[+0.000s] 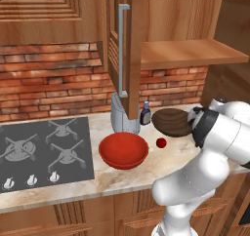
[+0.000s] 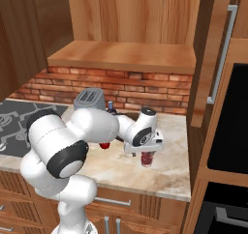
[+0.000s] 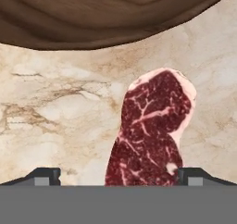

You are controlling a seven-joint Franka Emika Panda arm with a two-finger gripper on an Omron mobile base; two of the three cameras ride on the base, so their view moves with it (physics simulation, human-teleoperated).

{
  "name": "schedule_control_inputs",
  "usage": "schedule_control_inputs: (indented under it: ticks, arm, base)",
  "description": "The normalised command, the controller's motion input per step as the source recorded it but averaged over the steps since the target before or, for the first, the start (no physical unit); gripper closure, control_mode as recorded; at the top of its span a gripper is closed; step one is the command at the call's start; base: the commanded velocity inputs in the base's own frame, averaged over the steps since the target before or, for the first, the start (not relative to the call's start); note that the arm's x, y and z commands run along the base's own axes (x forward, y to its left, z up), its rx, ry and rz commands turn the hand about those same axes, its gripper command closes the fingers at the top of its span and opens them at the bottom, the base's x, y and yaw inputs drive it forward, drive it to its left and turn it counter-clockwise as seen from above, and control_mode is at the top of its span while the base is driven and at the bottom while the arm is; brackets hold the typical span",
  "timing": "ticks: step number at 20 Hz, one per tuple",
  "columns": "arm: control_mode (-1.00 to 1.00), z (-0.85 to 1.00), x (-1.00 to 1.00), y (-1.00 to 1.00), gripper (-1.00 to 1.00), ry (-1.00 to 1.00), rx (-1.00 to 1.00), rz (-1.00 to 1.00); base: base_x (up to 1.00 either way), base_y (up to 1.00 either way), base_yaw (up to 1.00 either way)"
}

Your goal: Pick both bowls and place them on the counter. Then place the apple in one bowl and place the steak in the other bowl.

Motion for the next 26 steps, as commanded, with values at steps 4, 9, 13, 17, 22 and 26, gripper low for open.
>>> schedule_control_inputs:
  ticks: [4,9,13,17,22,26]
  arm:
    - [-1.0,-0.04,0.16,-0.06,-1.0,0.0,0.0,0.02]
    - [-1.0,-0.11,0.16,-0.11,-1.0,0.0,0.0,0.03]
    - [-1.0,-0.21,0.07,-0.01,-1.0,0.0,0.0,0.02]
    - [-1.0,-0.22,0.1,-0.02,-1.0,0.0,0.0,0.02]
    - [-1.0,-0.17,0.08,-0.01,-1.0,0.01,0.0,0.03]
    - [-1.0,-0.13,0.11,-0.11,-1.0,0.0,0.0,0.02]
  base:
    - [0.0,0.0,0.0]
    - [0.0,0.0,0.0]
    - [0.0,0.0,0.0]
    - [0.0,0.0,0.0]
    - [0.0,0.0,0.0]
    - [0.0,0.0,0.0]
